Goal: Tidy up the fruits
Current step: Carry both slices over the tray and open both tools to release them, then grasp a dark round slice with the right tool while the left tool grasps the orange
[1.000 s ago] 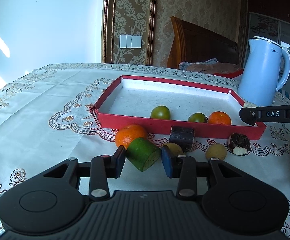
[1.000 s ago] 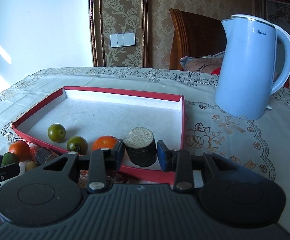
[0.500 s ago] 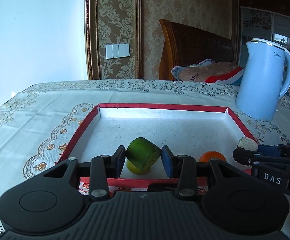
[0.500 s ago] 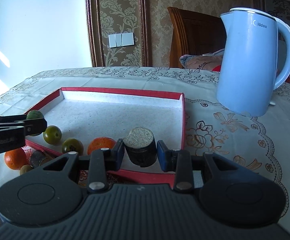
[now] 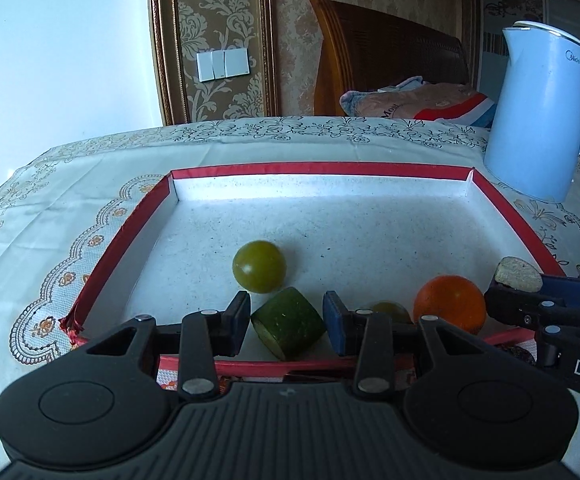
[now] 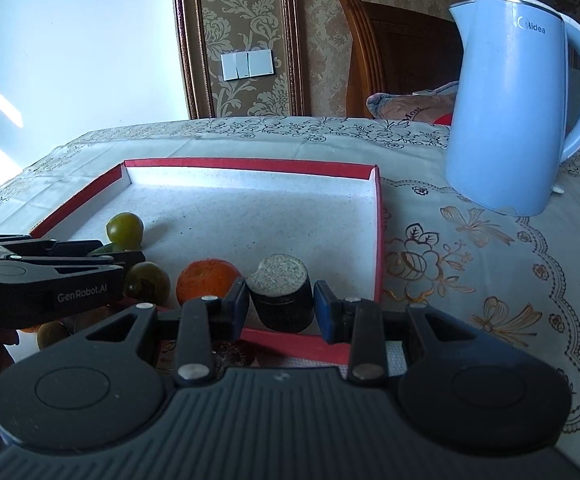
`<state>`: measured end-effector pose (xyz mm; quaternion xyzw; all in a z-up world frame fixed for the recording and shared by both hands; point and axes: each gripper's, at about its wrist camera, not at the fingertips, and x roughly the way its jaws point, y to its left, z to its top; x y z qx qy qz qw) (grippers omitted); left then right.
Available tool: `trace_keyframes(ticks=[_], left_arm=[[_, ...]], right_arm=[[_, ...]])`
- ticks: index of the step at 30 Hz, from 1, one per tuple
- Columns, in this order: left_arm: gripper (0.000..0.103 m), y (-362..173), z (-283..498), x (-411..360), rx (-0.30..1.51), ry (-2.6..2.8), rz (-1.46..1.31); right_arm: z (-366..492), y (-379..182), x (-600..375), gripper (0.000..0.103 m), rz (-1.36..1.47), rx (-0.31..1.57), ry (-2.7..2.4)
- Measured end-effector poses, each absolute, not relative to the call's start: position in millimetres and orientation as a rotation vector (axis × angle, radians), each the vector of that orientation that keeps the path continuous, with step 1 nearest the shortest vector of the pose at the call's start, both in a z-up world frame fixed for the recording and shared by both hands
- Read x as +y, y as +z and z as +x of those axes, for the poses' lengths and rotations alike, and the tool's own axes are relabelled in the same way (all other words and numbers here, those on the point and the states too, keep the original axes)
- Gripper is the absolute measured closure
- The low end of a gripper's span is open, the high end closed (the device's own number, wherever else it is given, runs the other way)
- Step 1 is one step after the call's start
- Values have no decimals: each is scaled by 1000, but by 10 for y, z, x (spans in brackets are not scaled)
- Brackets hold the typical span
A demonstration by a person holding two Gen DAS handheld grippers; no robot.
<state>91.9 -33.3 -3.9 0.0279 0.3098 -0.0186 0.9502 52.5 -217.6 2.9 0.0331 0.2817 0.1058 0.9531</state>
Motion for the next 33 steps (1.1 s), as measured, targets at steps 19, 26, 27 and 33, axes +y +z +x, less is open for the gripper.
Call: trace_keyframes(ticks=[19,26,27,33], left_arm=[[55,77,743,-303,580,-10,23],[38,277,148,51,468,-15,25],[38,272,78,98,462,-19,28],[38,124,-133,264,510,-49,28]], right_arm=[[326,122,-2160,54,72,492,128],[-192,270,-2347,53,126,425,187],[-259,261,-2351,53,119,425,194],[-390,121,-2250,53,84,476,235]])
